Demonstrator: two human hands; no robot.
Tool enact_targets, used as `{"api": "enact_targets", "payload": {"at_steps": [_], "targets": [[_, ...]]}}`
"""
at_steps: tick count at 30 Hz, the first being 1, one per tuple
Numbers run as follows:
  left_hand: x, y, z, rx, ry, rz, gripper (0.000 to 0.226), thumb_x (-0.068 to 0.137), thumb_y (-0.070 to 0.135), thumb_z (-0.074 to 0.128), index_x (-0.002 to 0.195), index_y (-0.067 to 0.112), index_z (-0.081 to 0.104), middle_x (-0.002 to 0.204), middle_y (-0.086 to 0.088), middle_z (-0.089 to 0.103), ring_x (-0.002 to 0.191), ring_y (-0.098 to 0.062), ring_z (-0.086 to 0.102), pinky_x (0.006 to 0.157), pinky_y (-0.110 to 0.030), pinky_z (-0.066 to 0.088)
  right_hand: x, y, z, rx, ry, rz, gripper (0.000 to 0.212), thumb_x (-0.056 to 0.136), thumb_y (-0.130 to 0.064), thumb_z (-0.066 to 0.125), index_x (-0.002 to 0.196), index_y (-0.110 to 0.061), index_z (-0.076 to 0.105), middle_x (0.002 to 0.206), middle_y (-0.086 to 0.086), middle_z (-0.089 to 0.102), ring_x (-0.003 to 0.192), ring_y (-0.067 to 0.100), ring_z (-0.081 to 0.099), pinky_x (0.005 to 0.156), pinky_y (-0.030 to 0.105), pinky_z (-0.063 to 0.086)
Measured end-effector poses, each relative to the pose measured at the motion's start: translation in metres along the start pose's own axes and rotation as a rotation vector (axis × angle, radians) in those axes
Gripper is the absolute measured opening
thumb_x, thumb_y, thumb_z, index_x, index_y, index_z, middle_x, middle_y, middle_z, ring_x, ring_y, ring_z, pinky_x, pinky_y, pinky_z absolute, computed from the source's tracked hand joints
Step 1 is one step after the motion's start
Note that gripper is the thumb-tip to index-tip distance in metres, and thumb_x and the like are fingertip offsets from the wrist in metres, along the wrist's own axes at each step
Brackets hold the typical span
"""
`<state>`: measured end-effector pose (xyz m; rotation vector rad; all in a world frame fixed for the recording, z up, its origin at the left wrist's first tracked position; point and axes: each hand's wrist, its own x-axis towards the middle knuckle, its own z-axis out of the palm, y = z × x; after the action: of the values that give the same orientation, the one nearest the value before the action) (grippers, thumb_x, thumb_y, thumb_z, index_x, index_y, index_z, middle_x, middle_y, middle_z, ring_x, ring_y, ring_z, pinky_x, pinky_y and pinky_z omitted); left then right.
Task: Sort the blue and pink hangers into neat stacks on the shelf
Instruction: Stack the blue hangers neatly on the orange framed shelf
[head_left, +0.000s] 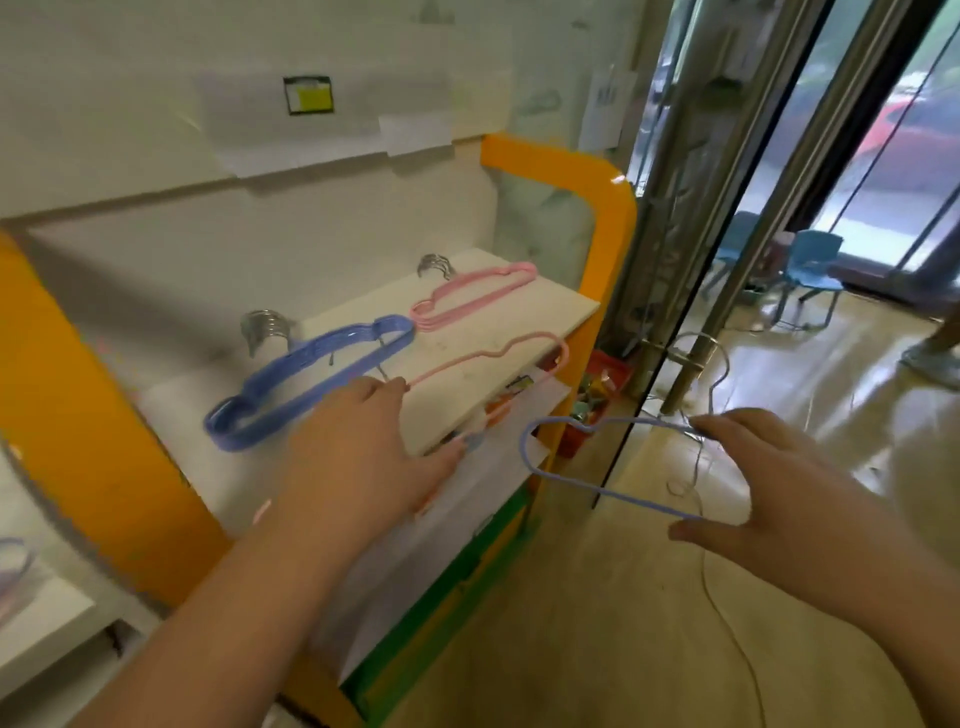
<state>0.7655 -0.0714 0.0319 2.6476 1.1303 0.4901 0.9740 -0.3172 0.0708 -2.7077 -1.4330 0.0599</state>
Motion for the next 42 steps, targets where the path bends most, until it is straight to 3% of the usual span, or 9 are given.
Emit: {"api": "enact_targets", "payload": {"at_steps": [4,9,14,18,23,26,31,36,42], "targets": [[0.045,-0.003,0.011,0.108,-0.007,-0.061,0.078,0.059,0.085,0.03,0.112,0.034,0.056,0.105,0.007,0.059,0.094,-0.016,0.056,0.071,-0.033,0.049,0.058,0.011,-0.008,-0.008,0.001,-0.059,0.101,0.058,-0.083,0.054,0.144,-0.037,0.032,0.14,-0.015,0.035,0.129,0.011,0.037,0.102,0.03,0.039],[0.085,-0.014,0.034,0.159,-0.018,-0.137,0.083,0.064,0.083,0.033,0.128,0.033,0.05,0.119,0.006,0.058,0.107,-0.018,0.055,0.086,-0.036,0.049,0.144,0.014,0.002,0.066,-0.011,-0.182,0.093,0.065,-0.069,0.069,0.144,-0.036,0.034,0.14,-0.014,0.035,0.128,0.013,0.036,0.1,0.027,0.038],[0.125,-0.014,0.052,0.147,0.0,-0.293,0.079,0.065,0.079,0.046,0.132,0.038,0.05,0.122,0.008,0.058,0.114,-0.017,0.052,0.091,-0.034,0.045,0.245,0.027,0.016,0.173,-0.033,-0.323,0.104,0.063,-0.076,0.065,0.149,-0.036,0.022,0.15,-0.016,0.024,0.138,0.011,0.025,0.112,0.035,0.032],[0.168,-0.006,0.067,0.225,0.005,-0.382,0.081,0.067,0.077,0.055,0.134,0.034,0.05,0.129,0.008,0.057,0.118,-0.017,0.051,0.092,-0.034,0.045,0.325,0.037,0.014,0.257,-0.106,-0.459,0.101,0.066,-0.074,0.065,0.149,-0.039,0.018,0.148,-0.02,0.021,0.133,0.005,0.021,0.104,0.025,0.03],[0.239,0.015,0.089,0.188,0.039,-0.363,0.057,0.066,0.069,0.062,0.111,0.034,0.061,0.102,0.008,0.058,0.096,-0.018,0.054,0.08,-0.029,0.044,0.407,0.041,0.009,0.278,-0.052,-0.623,0.097,0.064,-0.07,0.071,0.144,-0.034,0.031,0.141,-0.018,0.033,0.128,0.006,0.032,0.098,0.021,0.03],[0.287,0.025,0.103,0.159,0.015,-0.303,0.044,0.069,0.062,0.056,0.098,0.03,0.061,0.089,0.008,0.054,0.087,-0.022,0.058,0.071,-0.029,0.045,0.436,0.039,0.008,0.325,-0.063,-0.67,0.093,0.063,-0.072,0.068,0.142,-0.038,0.031,0.131,-0.021,0.033,0.118,0.001,0.034,0.093,0.02,0.034],[0.358,0.037,0.133,0.165,-0.019,-0.272,0.064,0.071,0.06,0.07,0.125,0.028,0.057,0.11,0.0,0.058,0.104,-0.026,0.056,0.081,-0.033,0.047,0.463,0.039,0.014,0.329,-0.047,-0.771,0.084,0.063,-0.071,0.067,0.133,-0.046,0.027,0.121,-0.019,0.037,0.11,0.004,0.039,0.085,0.022,0.037],[0.382,0.034,0.156,0.166,-0.088,-0.303,0.063,0.075,0.064,0.065,0.129,0.036,0.052,0.118,0.005,0.055,0.112,-0.019,0.05,0.087,-0.031,0.043,0.479,0.04,0.016,0.312,-0.082,-0.823,0.087,0.063,-0.073,0.066,0.137,-0.042,0.032,0.123,-0.022,0.037,0.11,0.001,0.038,0.084,0.017,0.034],[0.387,0.027,0.168,0.182,-0.091,-0.352,0.067,0.07,0.069,0.064,0.129,0.04,0.048,0.118,0.008,0.051,0.104,-0.014,0.053,0.077,-0.023,0.038,0.491,0.038,0.018,0.33,-0.096,-0.845,0.091,0.064,-0.072,0.068,0.141,-0.036,0.035,0.129,-0.024,0.035,0.115,-0.004,0.034,0.085,0.01,0.029]]}}
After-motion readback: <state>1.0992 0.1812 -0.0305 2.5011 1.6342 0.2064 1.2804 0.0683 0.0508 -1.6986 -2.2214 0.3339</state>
